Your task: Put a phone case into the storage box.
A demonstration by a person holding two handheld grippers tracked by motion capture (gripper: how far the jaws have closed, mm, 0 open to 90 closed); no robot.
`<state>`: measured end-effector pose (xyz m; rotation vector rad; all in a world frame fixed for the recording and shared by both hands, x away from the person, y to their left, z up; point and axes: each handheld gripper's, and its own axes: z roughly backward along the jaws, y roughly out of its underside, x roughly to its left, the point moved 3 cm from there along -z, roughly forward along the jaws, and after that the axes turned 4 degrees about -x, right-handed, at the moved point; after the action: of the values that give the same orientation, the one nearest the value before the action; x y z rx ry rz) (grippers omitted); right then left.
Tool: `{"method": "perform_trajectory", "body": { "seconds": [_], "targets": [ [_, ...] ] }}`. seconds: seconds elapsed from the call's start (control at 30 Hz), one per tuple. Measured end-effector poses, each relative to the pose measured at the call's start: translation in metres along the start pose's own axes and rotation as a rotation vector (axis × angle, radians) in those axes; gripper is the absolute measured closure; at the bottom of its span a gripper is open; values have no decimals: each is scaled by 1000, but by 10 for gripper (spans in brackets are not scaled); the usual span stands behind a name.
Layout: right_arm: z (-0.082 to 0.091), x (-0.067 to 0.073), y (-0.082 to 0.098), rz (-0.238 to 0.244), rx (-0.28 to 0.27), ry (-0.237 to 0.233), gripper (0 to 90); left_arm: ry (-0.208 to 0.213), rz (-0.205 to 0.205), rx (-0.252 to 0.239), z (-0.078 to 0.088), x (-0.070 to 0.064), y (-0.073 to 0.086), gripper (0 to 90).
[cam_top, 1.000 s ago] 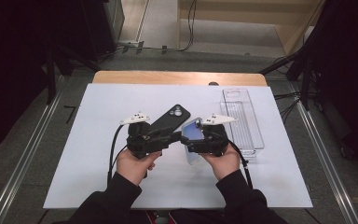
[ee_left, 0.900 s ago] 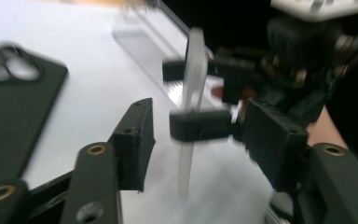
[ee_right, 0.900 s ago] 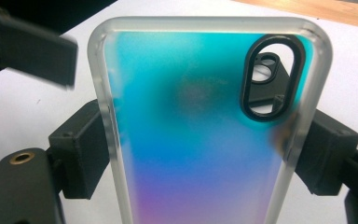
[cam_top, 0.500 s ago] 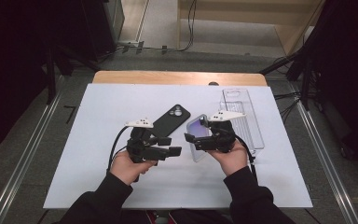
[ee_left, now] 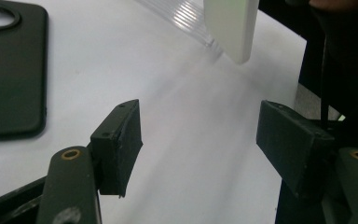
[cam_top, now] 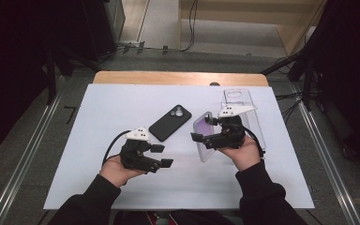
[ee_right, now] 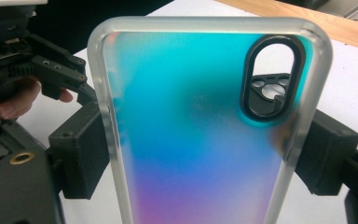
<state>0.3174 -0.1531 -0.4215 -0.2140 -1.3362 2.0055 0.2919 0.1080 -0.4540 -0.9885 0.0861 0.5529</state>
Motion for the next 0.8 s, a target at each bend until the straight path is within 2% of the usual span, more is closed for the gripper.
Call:
{"method": "perform_trajectory", "body": {
  "seconds": [0.17,0.3,0.63,0.8],
  "targets": [
    [5,-3,-5,13,1,-14,150,-9,-6,18,4,3,10,313],
    [10,-8,-9,10,-8,-23,150,-21,16,20,10,6,17,312],
    [27,-21,-21,22,-26,4,150,-54,43,8,23,9,29,312],
    [37,-31,-27,-12,-62,33,150,-62,66,5,28,9,34,313]
  ]
}}
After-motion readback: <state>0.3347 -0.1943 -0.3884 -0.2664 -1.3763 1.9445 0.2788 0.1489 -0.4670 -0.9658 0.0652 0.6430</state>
